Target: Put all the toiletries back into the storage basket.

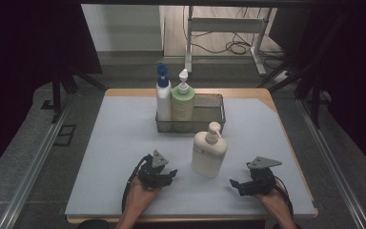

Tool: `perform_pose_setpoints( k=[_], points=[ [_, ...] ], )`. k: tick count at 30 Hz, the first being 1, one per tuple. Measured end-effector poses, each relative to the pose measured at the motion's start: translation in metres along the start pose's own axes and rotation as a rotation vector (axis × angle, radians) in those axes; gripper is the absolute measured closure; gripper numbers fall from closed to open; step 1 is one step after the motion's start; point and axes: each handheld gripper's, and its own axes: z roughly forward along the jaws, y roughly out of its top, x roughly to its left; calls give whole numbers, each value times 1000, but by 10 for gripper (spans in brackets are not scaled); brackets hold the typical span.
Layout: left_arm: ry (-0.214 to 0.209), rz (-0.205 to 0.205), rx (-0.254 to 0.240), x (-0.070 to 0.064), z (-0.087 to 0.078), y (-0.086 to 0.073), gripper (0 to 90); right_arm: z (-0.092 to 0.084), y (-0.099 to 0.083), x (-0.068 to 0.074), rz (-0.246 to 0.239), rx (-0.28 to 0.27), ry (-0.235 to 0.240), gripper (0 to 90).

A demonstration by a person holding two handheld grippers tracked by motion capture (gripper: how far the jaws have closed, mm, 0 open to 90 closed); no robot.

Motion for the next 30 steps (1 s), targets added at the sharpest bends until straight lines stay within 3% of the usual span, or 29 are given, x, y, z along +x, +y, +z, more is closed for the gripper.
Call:
perform_pose_setpoints(
  k=[11,30],
  points=[
    [38,-8,21,-1,-7,-20,302,-2,18,11,-55,-31,42,0],
    [21,-33,36,3,-15,-38,143,-6,54,24,-79,-94,108,0]
  ],
)
